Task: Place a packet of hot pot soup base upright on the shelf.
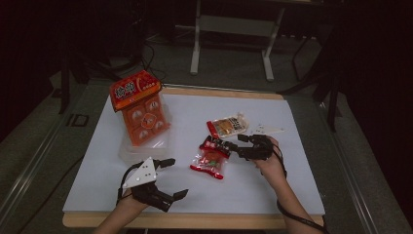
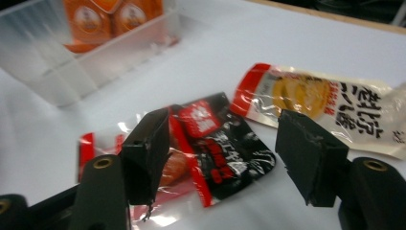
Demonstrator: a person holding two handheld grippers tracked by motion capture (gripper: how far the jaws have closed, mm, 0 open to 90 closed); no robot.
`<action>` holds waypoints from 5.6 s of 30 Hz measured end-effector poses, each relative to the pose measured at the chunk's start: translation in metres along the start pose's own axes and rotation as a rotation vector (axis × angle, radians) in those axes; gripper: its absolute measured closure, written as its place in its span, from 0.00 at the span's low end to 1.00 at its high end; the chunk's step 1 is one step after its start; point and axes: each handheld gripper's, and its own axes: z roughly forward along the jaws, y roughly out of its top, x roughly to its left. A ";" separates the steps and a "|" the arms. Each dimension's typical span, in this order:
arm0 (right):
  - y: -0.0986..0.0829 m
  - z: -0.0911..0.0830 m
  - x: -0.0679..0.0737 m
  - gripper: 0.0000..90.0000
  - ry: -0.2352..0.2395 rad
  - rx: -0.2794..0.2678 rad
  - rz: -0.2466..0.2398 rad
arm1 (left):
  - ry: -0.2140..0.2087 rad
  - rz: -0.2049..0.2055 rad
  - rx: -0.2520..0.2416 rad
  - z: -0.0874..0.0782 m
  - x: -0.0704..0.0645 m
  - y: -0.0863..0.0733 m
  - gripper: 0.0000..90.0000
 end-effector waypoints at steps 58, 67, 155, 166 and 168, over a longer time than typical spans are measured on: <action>-0.020 0.052 -0.035 0.84 0.029 0.177 0.265 | -0.015 0.006 0.052 0.007 -0.002 -0.005 0.01; -0.007 0.048 -0.019 1.00 0.003 0.211 0.179 | -0.016 0.004 0.058 0.008 -0.003 -0.006 0.01; 0.029 -0.034 0.101 1.00 0.226 -0.037 -0.260 | -0.061 0.032 0.122 0.049 0.072 0.014 0.89; 0.031 -0.041 0.100 1.00 0.221 -0.069 -0.261 | -0.062 0.057 0.109 0.048 0.067 0.022 0.97; 0.032 -0.043 0.100 1.00 0.217 -0.076 -0.259 | -0.064 0.057 0.102 0.047 0.066 0.024 0.98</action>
